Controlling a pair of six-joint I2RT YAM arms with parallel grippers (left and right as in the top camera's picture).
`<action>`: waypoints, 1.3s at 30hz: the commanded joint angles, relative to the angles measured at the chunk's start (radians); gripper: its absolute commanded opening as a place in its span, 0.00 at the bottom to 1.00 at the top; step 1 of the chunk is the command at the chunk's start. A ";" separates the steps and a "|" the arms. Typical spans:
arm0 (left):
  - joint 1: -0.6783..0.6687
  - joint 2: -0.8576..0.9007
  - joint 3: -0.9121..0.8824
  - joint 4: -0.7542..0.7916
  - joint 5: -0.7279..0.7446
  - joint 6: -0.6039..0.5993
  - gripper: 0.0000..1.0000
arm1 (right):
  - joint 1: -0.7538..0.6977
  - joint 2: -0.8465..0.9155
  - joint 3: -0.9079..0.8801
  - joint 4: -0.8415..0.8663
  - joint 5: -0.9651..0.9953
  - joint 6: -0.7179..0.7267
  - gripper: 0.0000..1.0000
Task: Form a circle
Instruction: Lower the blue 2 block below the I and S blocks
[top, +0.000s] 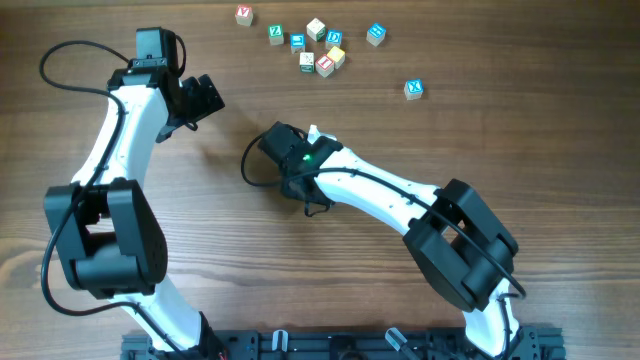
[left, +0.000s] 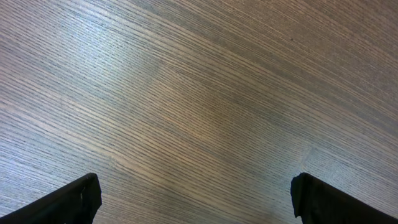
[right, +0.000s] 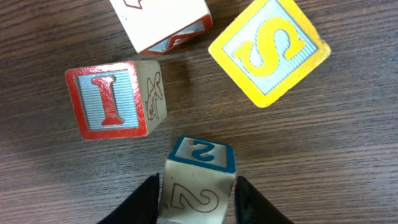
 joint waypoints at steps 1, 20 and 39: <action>0.003 -0.017 0.011 0.000 0.001 0.005 1.00 | -0.002 0.021 -0.002 0.007 -0.008 -0.001 0.38; 0.003 -0.017 0.011 0.000 0.001 0.005 1.00 | -0.002 0.021 -0.002 0.021 0.052 -0.001 0.37; 0.003 -0.017 0.011 0.000 0.001 0.005 1.00 | -0.002 0.021 -0.002 0.038 0.054 -0.001 0.45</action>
